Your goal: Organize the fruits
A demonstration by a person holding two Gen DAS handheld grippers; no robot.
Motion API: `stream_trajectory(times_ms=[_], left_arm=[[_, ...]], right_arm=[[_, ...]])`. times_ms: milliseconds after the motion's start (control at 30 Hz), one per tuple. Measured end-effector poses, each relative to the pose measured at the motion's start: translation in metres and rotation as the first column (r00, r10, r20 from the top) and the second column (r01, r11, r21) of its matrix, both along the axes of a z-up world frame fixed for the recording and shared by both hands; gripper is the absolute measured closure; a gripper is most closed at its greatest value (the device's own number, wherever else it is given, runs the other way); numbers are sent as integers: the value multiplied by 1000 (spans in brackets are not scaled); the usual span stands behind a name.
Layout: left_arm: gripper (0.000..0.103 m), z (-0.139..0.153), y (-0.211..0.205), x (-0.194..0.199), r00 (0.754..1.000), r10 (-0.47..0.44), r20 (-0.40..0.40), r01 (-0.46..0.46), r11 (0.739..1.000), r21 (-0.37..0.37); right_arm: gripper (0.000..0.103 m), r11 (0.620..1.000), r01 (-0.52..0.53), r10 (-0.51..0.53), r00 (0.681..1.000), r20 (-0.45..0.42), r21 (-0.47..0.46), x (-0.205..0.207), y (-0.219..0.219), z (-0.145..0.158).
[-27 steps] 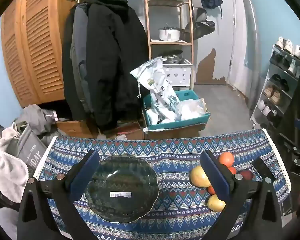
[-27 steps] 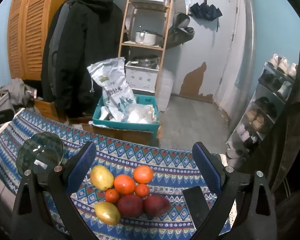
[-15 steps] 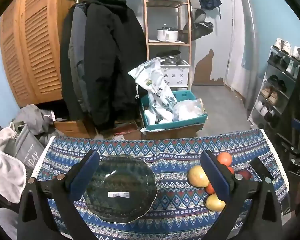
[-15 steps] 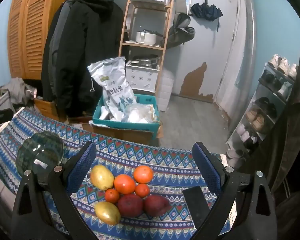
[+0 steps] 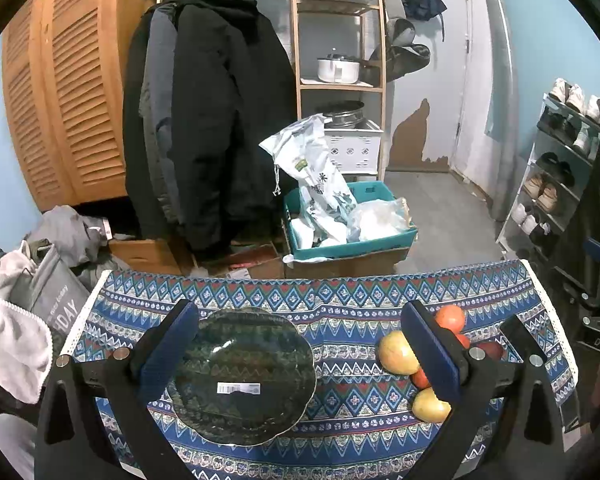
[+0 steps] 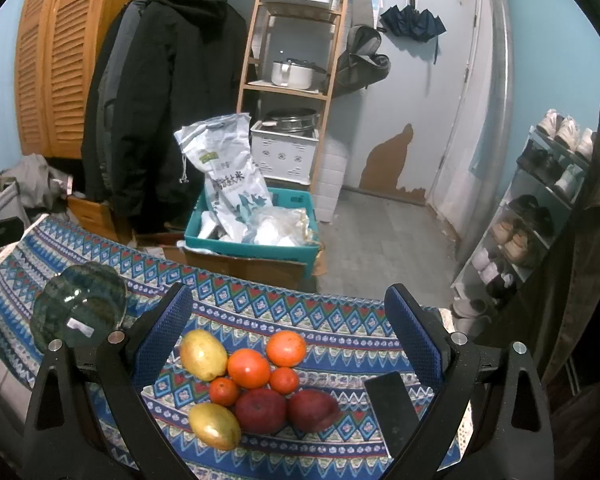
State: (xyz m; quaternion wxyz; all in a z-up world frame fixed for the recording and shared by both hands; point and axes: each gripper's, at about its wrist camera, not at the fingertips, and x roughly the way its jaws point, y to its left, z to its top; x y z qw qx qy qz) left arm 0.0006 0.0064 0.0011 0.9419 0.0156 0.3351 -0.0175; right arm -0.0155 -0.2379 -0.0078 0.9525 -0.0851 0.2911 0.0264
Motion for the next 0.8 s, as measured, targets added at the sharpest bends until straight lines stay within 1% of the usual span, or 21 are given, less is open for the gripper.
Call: stream_trajectory(times_ms=[800], left_arm=[[1,-3,5,-4,1000,1,8,-1,1000,-12]], right_arm=[[8,1000,-4,4,1000,-1,0,3,2,2]])
